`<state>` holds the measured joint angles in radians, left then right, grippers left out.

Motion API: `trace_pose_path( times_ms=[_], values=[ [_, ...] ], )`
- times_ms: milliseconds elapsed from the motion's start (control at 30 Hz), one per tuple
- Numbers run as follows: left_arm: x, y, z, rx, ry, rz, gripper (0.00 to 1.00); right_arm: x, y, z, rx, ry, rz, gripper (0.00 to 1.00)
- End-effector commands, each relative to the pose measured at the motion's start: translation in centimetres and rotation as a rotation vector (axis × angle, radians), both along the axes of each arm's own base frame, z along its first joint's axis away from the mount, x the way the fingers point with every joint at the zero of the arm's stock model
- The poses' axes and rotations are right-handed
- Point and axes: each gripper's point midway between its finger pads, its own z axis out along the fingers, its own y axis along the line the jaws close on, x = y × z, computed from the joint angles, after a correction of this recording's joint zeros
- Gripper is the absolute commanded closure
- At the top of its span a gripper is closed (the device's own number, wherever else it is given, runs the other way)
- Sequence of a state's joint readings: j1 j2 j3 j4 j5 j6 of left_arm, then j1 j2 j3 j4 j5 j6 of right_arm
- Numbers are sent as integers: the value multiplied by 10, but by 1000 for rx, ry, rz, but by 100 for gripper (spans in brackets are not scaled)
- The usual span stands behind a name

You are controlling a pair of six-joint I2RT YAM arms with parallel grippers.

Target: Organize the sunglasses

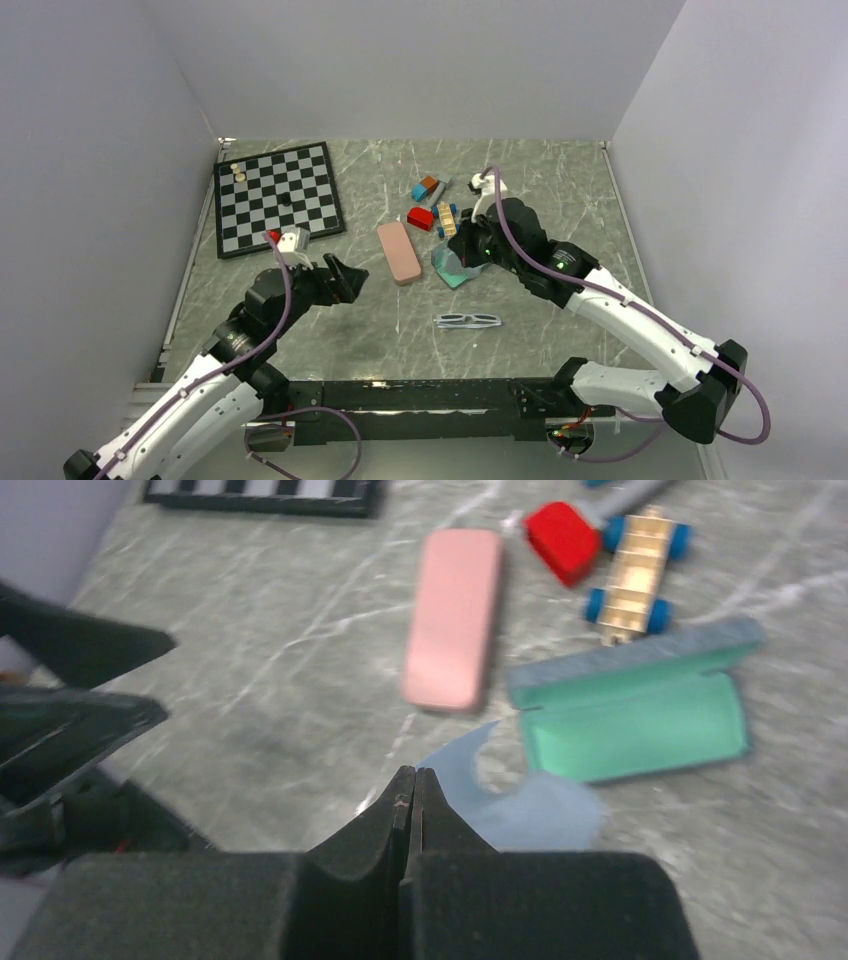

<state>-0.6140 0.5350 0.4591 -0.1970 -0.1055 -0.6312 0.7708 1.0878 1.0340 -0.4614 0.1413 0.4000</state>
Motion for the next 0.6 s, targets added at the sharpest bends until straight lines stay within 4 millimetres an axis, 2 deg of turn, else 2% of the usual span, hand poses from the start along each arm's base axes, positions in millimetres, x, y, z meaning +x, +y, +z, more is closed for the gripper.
trace_pose_path(
  times_ms=[0,167,267,433,500,567],
  values=[
    [-10,10,3,-20,-3,20,1,-25,49,28,91,4,238,100],
    [-22,33,-3,-17,47,109,1,-67,105,43,191,38,496,100],
    [-29,61,-18,-47,140,278,1,-85,152,47,292,41,630,100],
    [-60,127,-39,-101,292,639,1,-98,225,12,230,111,761,100],
    [-70,143,-38,-136,294,709,1,-99,247,1,222,135,792,100],
    [-76,150,-34,-168,273,724,1,-98,265,-7,226,149,803,100]
  ],
)
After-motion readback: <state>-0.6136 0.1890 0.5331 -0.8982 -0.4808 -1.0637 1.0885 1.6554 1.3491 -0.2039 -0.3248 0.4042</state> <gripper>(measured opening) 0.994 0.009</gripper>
